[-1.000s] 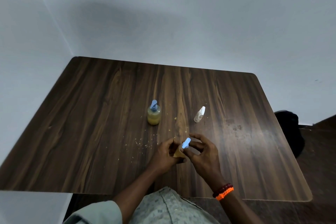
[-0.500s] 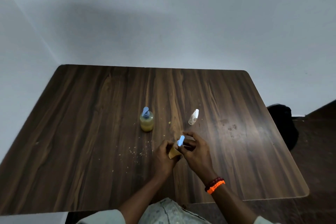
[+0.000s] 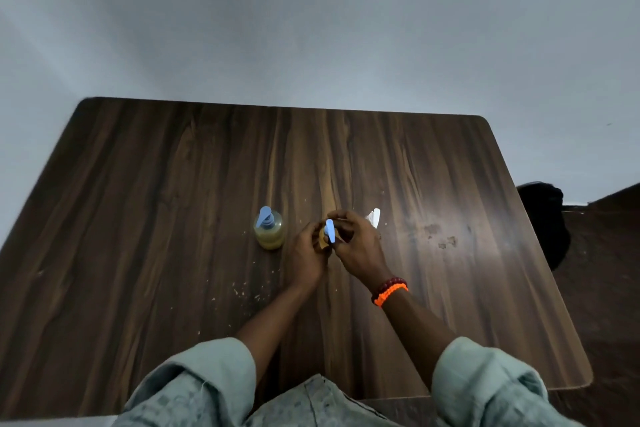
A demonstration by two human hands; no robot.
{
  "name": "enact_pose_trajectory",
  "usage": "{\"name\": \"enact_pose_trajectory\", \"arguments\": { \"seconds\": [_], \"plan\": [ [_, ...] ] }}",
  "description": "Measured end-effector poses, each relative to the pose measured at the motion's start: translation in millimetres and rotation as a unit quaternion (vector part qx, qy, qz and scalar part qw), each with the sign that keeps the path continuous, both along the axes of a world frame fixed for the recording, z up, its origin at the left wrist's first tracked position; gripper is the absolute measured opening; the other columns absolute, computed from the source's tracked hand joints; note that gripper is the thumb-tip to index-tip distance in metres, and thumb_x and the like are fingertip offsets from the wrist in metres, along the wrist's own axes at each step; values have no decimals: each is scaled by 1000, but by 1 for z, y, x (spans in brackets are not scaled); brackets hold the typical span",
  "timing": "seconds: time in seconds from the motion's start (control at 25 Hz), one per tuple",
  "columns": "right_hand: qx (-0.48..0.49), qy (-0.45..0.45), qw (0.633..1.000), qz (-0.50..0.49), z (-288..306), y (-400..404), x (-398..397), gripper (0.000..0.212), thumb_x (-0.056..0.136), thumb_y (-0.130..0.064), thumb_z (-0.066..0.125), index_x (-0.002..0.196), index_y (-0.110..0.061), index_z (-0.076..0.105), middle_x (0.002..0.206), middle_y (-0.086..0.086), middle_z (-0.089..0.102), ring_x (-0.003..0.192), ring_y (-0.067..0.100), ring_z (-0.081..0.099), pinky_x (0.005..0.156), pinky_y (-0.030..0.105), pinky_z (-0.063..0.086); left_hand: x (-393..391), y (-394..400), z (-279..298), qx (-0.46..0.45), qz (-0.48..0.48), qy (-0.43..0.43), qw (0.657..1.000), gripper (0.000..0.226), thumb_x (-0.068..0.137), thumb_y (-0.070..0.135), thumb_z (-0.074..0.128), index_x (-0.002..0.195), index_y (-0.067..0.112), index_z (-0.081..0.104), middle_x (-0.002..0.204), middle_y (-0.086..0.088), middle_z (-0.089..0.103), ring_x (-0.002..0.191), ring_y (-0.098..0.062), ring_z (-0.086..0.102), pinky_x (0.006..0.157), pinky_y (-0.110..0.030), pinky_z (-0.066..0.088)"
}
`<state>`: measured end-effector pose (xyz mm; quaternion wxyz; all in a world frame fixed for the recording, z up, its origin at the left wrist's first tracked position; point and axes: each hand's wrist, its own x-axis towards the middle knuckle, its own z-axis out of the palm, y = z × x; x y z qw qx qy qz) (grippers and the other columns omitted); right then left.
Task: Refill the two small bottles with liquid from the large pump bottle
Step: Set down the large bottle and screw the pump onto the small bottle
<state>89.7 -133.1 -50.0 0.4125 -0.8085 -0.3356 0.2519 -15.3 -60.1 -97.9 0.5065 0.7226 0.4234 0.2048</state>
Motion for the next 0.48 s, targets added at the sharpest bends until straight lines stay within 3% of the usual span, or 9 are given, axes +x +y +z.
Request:
{"name": "enact_pose_trajectory", "arguments": {
  "seconds": [0.2, 0.36, 0.48],
  "plan": [
    [-2, 12, 1000, 1, -18, 18, 15, 29, 84, -1, 75, 110, -15, 76, 101, -5, 79, 98, 3, 74, 91, 23, 61, 14, 18, -9, -11, -8, 20, 1000, 39, 93, 4, 65, 127, 22, 71, 115, 4, 78, 105, -12, 72, 92, -43, 62],
    [-1, 9, 1000, 11, -26, 24, 19, 24, 86, -1, 73, 103, -14, 80, 94, -9, 78, 93, -1, 72, 90, 17, 57, 18, 20, -18, -22, 0, 37, 999, 38, 93, 10, 66, 127, 27, 69, 118, 7, 77, 108, -11, 72, 95, -43, 62],
    [2, 5, 1000, 6, -30, 26, 20, 23, 89, -7, 75, 111, -11, 79, 101, -4, 78, 94, 1, 71, 91, 17, 57, 22, 21, -20, -26, 13, 40, 999, 36, 93, 5, 65, 123, 24, 72, 113, 9, 76, 105, -11, 72, 94, -43, 63]
  ]
}}
